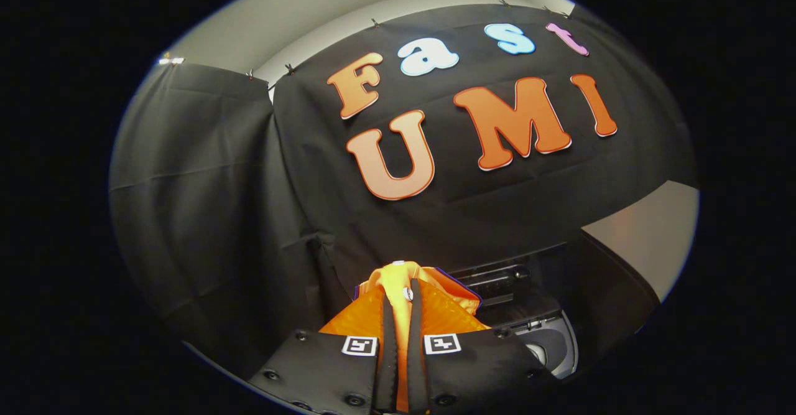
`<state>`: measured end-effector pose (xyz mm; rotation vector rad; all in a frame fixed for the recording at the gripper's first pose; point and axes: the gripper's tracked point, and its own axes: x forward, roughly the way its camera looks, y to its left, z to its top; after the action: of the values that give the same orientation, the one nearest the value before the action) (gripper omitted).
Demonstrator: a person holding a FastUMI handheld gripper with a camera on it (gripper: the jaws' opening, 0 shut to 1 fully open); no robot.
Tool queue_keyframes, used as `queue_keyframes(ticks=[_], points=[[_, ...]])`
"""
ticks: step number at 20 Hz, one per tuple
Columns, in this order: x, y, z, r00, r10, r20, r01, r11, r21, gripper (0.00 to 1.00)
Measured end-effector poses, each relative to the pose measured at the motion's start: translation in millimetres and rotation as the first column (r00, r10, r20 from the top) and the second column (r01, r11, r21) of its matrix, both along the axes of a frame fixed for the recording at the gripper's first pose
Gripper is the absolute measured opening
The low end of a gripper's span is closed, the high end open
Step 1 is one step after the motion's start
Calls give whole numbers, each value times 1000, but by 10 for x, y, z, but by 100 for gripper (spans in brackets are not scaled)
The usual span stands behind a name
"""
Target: Put the clothes into the washing machine and then close the washing machine lid.
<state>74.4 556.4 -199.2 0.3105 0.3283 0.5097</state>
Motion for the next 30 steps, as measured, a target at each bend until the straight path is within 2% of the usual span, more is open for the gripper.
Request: queue_keyframes(ticks=[9, 14, 22, 27, 30], points=[[191, -47, -939, 992, -28, -123, 14, 994, -112, 14], [251, -103, -1504, 974, -59, -219, 23, 986, -164, 14], [371, -130, -2443, 915, -86, -395, -22, 965, -262, 14], [536, -207, -3076, 858, -134, -496, -22, 955, -297, 14], [686, -205, -3322, 853, -144, -502, -28, 947, -320, 14]])
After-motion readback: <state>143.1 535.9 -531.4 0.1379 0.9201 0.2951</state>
